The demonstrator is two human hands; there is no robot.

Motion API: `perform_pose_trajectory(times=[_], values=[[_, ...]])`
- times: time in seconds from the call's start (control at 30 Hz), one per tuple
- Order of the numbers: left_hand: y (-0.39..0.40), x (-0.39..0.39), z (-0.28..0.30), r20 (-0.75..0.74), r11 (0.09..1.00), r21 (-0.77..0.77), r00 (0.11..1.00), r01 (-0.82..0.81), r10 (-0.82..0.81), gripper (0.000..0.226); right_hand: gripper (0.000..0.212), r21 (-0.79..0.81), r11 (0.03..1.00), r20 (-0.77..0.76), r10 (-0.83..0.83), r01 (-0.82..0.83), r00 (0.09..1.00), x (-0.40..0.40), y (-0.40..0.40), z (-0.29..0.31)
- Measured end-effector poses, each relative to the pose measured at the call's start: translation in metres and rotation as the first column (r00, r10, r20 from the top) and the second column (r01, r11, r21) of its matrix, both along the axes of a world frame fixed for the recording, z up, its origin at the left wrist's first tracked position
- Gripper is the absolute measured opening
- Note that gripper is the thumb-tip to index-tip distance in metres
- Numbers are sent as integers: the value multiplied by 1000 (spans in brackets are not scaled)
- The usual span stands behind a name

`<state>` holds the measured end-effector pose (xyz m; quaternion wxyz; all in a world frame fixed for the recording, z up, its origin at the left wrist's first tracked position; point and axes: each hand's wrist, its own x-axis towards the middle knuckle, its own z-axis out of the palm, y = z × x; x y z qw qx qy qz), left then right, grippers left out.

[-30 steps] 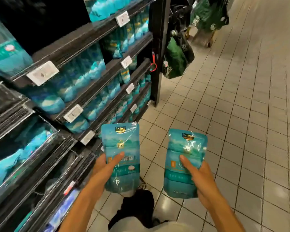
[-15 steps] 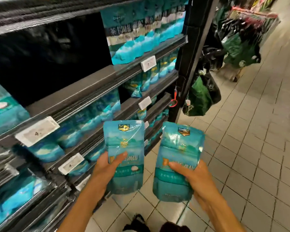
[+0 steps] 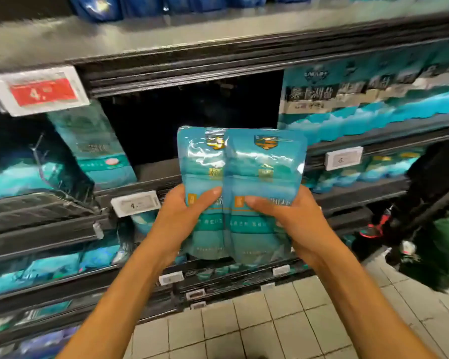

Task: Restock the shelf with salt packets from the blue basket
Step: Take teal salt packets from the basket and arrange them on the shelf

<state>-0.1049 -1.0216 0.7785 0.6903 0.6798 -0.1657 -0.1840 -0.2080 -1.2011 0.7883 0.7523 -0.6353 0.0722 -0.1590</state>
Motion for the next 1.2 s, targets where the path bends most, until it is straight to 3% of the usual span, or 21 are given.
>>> perform_pose_trajectory(times=[0.17,0.4,0.47,0.57,0.7,0.77,1.0,1.2], values=[[-8,20,20,101,989,43,985,-144,139,10,30,17,986,28,164,-165,986,49,-6,21],[4,45,48,303,964,45,923,-261,236,11,24,149,986,76,58,-69,995,108,8,47],[21,42,43,387,923,42,858,-383,339,15,23,186,982,84,8,-23,996,125,13,53],[56,40,29,588,798,30,657,-601,472,13,20,211,975,48,-79,67,996,155,24,56],[95,51,19,732,676,45,485,-736,479,13,15,230,964,70,-154,134,986,190,50,57],[106,59,17,767,623,86,450,-778,457,21,33,234,962,80,-159,137,984,201,67,56],[112,84,19,698,569,350,612,-744,371,76,19,98,994,54,-58,52,997,216,102,30],[110,100,17,584,624,375,697,-686,415,90,14,-29,998,-84,55,-57,995,220,93,26]])
